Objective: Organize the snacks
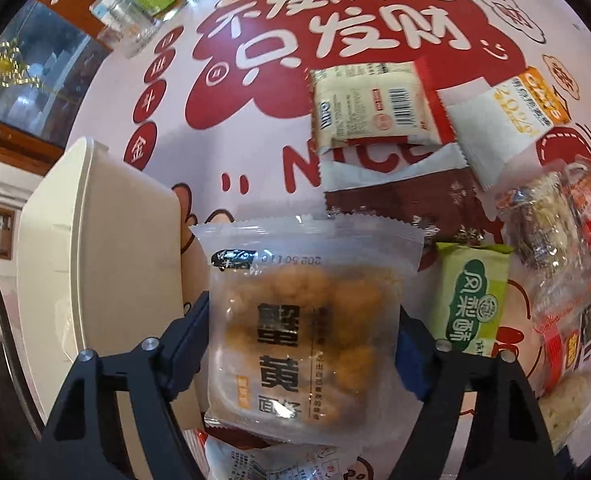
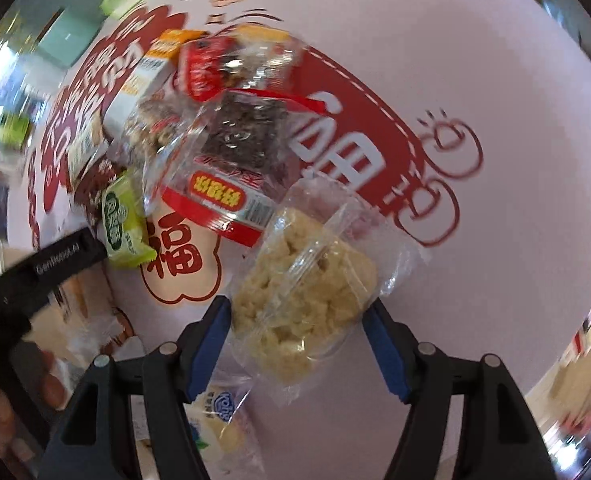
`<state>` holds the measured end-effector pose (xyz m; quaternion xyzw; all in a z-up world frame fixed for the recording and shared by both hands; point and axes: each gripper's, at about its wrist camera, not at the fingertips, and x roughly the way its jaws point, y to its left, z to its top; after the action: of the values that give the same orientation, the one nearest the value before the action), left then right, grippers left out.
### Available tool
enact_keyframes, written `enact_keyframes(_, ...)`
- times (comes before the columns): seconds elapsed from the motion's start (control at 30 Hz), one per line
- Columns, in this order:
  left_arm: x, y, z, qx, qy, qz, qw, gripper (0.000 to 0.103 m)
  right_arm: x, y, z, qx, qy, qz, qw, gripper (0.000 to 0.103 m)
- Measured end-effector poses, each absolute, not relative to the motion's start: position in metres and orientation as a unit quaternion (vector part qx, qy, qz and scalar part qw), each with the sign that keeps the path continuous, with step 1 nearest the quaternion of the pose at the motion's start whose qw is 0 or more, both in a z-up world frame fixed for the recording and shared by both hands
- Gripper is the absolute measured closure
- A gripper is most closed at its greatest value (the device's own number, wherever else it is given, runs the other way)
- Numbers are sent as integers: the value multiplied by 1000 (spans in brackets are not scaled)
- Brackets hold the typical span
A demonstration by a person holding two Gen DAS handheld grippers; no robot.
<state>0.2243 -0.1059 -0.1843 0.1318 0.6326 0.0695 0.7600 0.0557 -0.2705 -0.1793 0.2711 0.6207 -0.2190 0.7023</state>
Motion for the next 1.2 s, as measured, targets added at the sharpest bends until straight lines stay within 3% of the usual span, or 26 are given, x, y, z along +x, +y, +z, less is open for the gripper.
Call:
enact_keyframes(0.1, 215, -112, -183, 133, 624, 58, 768, 37, 59, -264, -177, 236, 613, -211, 724, 46)
enact_keyframes(0.2, 205, -112, -179, 130, 618, 36, 774, 42, 56, -266, -175, 222, 607, -193, 738, 47)
enact_keyframes(0.4, 176, -101, -154, 99, 620, -30, 778, 42, 42, -270, -161, 225, 595, -165, 754, 48)
enact_keyframes(0.6, 138, -81, -97, 65, 589, -109, 798, 42, 28, -262, -121, 213, 560, -137, 789, 48)
enact_keyframes(0.87, 112, 0, -21, 8, 524, -130, 842, 42, 31, -237, -68, 205, 515, -104, 826, 48)
enact_keyframes(1.2, 85, 114, 15, -33, 478, -42, 877, 41, 43, -172, -12, 160, 473, -37, 866, 48)
